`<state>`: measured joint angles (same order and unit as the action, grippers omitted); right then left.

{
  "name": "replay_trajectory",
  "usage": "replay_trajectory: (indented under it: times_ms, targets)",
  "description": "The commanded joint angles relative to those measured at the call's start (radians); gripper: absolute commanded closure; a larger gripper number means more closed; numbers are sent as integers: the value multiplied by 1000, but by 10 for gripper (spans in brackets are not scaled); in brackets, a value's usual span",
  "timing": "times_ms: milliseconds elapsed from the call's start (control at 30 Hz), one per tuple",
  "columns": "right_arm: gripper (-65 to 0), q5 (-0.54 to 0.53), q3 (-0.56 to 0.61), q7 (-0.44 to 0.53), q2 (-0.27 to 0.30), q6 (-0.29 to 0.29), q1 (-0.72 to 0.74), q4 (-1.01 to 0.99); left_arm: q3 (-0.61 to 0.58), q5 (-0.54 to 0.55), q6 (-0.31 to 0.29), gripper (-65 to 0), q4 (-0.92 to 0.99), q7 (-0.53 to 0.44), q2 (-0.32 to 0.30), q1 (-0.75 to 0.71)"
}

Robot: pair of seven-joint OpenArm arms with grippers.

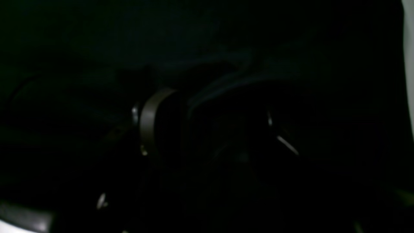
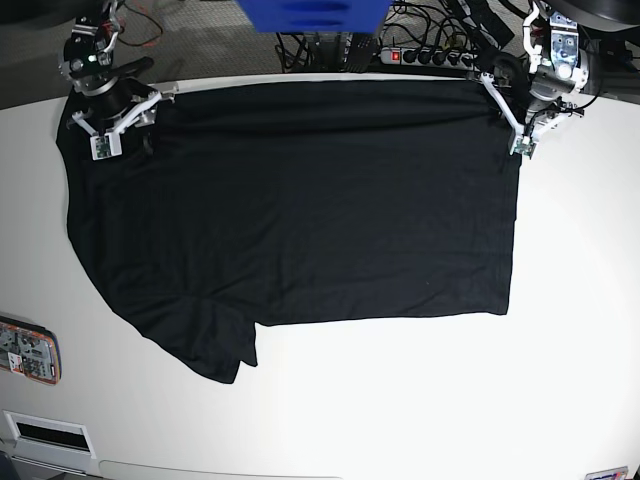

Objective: Fold the T-shirt properly
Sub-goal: 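Drag the shirt further toward the robot with both grippers, then release the collar edge and move both grippers along the shirt sides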

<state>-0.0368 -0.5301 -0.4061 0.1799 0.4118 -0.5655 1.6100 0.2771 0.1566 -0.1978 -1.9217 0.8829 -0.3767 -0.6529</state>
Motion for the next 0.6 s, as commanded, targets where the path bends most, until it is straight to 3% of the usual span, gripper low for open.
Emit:
replay_trajectory:
  times_ms: [0,167,433,567]
  targets:
    - [-325,90,-2,-110,7,-32,0,-14,11,-55,24,-213,-5,23,-11,-8]
    - [-325,91,-2,-110,7,-32,72,-14,11,-55,24,-213,-5,22,-11,15]
    - [-325,93,-2,-110,7,-32,72,-14,4,-55,25,-213,-29,15,-9,22]
    - [-325,93,-2,-110,7,-32,74,26,6,-55,25,-213,-58,15,20,15]
